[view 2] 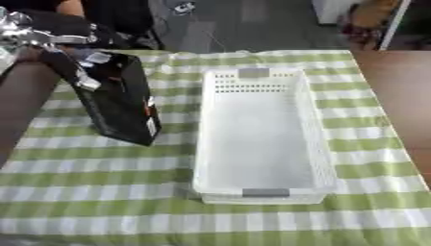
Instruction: Pick up objects on the table and place them in the box.
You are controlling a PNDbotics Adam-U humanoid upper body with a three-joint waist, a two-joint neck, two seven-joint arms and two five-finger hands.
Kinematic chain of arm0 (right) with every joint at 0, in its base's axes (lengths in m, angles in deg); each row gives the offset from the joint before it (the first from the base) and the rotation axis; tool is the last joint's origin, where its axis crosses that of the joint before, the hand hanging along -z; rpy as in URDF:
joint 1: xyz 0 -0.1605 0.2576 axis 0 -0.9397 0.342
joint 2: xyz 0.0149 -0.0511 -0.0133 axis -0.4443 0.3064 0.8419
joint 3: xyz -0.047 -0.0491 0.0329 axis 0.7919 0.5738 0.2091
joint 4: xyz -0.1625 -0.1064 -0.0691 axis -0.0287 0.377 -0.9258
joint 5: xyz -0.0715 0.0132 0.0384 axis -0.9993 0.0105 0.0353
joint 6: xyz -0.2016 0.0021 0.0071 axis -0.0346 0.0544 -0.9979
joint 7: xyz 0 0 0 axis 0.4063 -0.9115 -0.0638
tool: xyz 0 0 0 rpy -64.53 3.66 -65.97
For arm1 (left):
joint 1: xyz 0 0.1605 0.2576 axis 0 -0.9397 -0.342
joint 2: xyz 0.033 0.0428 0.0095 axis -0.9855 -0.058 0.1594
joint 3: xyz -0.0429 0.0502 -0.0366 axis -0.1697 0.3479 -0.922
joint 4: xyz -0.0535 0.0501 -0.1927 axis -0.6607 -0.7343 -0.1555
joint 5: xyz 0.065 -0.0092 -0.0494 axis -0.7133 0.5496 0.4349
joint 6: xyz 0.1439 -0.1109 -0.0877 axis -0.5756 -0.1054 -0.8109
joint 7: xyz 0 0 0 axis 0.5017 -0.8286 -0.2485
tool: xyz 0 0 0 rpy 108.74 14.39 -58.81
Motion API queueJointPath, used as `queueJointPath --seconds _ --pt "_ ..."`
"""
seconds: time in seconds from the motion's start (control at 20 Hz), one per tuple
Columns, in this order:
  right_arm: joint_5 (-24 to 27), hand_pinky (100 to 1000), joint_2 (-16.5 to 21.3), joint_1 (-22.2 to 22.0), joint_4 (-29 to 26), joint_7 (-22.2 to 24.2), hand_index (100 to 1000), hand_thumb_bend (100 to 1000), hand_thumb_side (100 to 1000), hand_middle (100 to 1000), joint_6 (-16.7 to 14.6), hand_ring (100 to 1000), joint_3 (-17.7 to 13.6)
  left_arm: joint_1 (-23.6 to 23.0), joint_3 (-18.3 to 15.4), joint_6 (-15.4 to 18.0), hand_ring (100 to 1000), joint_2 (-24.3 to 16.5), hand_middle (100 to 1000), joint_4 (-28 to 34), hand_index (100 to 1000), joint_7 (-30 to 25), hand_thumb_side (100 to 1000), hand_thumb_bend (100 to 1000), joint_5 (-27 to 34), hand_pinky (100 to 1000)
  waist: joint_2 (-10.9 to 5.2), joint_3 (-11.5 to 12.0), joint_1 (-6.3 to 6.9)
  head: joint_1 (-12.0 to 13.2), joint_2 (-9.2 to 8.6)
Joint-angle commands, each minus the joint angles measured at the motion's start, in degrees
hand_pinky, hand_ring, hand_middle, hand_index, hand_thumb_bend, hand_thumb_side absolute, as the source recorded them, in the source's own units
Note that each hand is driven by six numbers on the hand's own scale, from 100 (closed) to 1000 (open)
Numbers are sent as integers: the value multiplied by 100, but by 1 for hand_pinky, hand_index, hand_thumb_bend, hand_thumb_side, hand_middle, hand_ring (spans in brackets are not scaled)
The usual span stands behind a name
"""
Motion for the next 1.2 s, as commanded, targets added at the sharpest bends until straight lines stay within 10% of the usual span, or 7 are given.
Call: queueJointPath --seconds 0.05,0.85,1.05,1.1,1.2 --pt "37 786 147 32 -66 3 807 141 629 806 -13 827 -25 159 14 701 909 -42 895 -33 990 -688 639 1000 -64 937 -52 -12 -2 45 4" --pt "78 788 139 32 -66 36 808 128 639 807 -28 828 -1 248 110 891 852 265 781 -409 898 -964 618 1000 -340 886 -39 -48 -1 74 4" --pt "85 787 138 32 -66 38 808 137 625 807 -29 828 -5 283 106 898 680 343 640 -498 801 -955 560 904 -391 732 -41 -55 -4 80 4" --pt "86 788 136 30 -66 38 809 136 625 807 -28 828 -5 289 103 888 544 347 552 -498 730 -937 518 800 -387 545 -40 -53 -4 81 4" --pt "86 788 133 29 -66 39 809 136 625 807 -27 828 -6 294 101 855 472 343 494 -476 674 -900 489 718 -367 448 -39 -49 -5 79 4"
